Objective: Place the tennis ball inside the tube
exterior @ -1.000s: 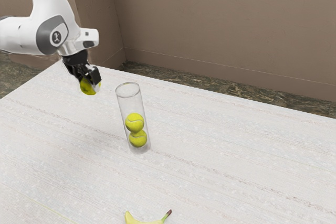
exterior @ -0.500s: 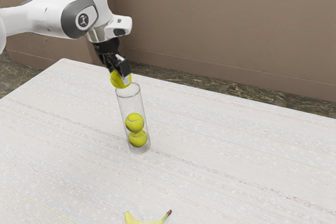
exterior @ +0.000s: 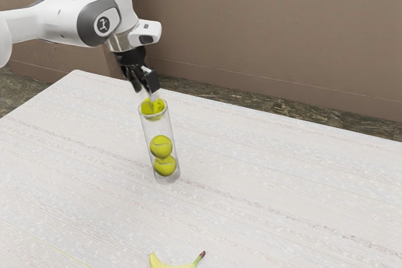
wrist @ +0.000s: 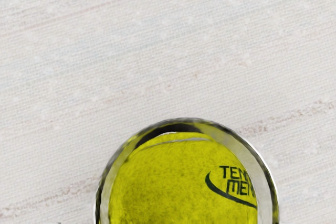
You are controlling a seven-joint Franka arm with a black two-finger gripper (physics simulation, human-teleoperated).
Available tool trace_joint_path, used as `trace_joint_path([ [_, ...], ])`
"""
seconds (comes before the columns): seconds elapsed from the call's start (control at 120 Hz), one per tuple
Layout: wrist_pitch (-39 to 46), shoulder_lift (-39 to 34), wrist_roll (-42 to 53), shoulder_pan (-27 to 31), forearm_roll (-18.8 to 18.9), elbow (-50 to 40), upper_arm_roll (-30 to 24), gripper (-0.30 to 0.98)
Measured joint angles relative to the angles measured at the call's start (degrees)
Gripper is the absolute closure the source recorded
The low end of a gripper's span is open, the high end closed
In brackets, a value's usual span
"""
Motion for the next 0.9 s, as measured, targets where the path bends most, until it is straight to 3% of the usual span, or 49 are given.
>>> trace_joint_path([
  [0.167, 0.0, -0.8, 0.1, 0.0, 0.0, 0.0, 0.0, 0.08],
  [0.367, -5.8, -7.6, -1.1, 0.8, 0.1, 0.3, -0.1, 0.03],
  [0.475, -9.7, -9.6, -2.2, -4.7, 0.3, 1.6, 5.0, 0.02],
  [0.567, -11.6, -9.9, -3.0, -6.8, 0.4, 1.8, 7.1, 0.01],
  [0.9, -14.1, -9.8, -5.4, -6.0, 0.5, 1.9, 7.0, 0.00],
])
